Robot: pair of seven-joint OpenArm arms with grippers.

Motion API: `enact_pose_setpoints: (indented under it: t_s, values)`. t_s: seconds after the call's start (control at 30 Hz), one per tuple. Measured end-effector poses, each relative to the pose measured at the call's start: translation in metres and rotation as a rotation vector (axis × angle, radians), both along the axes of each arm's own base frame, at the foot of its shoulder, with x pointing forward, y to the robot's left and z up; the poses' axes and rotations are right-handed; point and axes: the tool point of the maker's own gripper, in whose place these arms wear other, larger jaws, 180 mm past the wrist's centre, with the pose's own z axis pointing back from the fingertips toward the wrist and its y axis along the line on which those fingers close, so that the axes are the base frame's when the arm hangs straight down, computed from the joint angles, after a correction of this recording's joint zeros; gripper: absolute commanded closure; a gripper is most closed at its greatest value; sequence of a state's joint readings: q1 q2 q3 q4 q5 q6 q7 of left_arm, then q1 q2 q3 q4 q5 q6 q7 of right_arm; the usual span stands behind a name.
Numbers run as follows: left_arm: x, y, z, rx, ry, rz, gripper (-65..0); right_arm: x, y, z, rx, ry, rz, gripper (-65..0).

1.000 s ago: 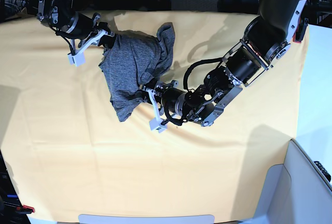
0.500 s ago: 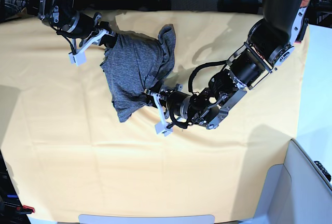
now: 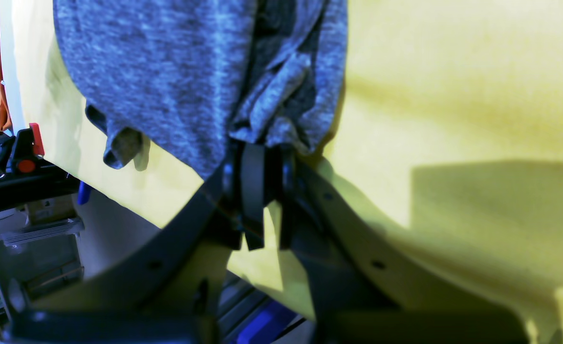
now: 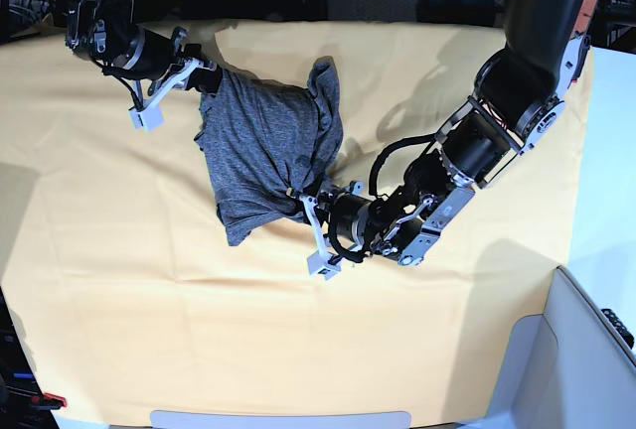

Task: Fold the T-shirt properly
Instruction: 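Pull the shirt apart with the left gripper dragging its side outward, then release the shirt and lift both grippers away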

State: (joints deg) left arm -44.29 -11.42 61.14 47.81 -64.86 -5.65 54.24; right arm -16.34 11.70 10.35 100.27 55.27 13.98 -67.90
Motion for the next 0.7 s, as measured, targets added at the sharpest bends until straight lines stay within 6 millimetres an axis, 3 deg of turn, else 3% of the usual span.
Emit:
enact_pose_setpoints:
  t_s: [0.23, 0.37, 0.53, 0.7]
  values:
    - [0.005, 0.001, 0.001, 0.010, -0.025, 0.000, -14.9, 0.000, 0.000, 0.005, -0.032, -0.012, 0.029, -1.2]
    - [0.010, -0.001, 0.004, 0.019, -0.059, -0.005, -22.8, -0.003, 0.003, 0.009, -0.044, -0.012, 0.050, -13.7]
    - [0.013, -0.002, 0.008, 0.033, -0.087, -0.015, -23.6, -0.004, 0.003, 0.017, -0.065, -0.033, 0.067, -30.7]
    - [0.016, 0.009, 0.012, 0.069, -0.077, -0.017, -23.7, 0.002, 0.006, 0.032, -0.076, -0.083, 0.083, -35.5]
